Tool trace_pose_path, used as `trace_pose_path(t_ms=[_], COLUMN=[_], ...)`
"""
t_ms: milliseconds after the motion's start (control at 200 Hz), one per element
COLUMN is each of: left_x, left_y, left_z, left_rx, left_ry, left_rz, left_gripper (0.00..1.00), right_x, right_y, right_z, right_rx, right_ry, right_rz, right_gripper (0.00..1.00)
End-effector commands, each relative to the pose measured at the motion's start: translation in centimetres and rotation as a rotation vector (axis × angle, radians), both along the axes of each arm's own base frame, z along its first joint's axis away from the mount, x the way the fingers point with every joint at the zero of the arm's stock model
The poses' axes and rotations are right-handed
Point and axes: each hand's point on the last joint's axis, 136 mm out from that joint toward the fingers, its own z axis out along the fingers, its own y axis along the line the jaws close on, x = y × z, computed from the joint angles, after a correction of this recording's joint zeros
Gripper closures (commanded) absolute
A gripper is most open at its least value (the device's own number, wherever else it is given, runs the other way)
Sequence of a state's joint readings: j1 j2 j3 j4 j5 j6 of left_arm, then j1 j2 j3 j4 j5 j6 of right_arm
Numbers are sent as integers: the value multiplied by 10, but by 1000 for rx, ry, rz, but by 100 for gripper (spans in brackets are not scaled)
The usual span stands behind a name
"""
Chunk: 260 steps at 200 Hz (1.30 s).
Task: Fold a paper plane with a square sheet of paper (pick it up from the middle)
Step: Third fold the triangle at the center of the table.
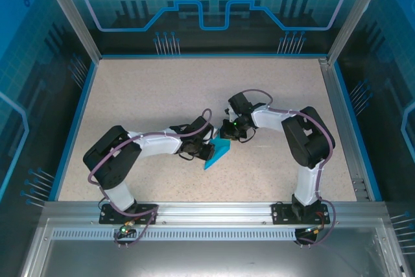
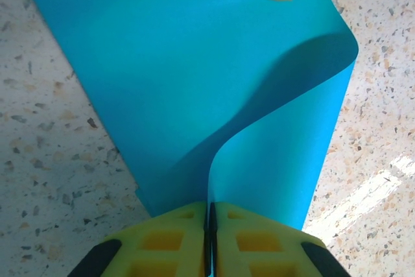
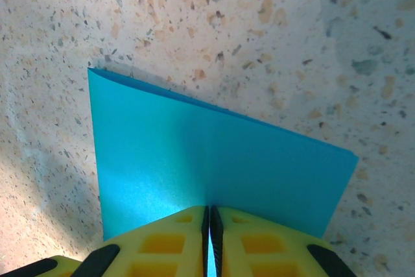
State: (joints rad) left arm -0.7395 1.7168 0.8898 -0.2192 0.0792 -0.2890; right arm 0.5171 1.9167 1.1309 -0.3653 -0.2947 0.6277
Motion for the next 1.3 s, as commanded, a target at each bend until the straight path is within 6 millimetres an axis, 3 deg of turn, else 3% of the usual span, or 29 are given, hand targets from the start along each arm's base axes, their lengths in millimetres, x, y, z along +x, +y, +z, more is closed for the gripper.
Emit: trace_pose_path(t_ms=[0,215,390,500,595,665,825,1295], left_x=[7,4,1,2,2,1,2,3], left_y=[2,2,4,4,4,4,5,3], left_z=[2,-3,-5,-5,-5,-6,-4,-2], left_rx=[-1,10,7,13,12,12,12,9], left_ry=[-7,15,18,17,20,19,13,10], left_rz=[27,25,24,23,23,23,26,23], left_gripper=[87,88,87,88,88,88,88,88], right_x=[-24,-19,-5,-13,-27,-44,-62,-72], right_y=[-17,-14,-17,-20,-12,-6,9,25], right_z=[-19,-6,50,68,68,55,44,24], right_rx=[-90,-35,141,178,247,270,287,321], right_ry=[78,61,-49,-83,-66,-28,-14,25], right_rz=[-11,-18,-77,-79,-85,-85,-80,-57], right_gripper=[86,86,85,85,88,90,93,93])
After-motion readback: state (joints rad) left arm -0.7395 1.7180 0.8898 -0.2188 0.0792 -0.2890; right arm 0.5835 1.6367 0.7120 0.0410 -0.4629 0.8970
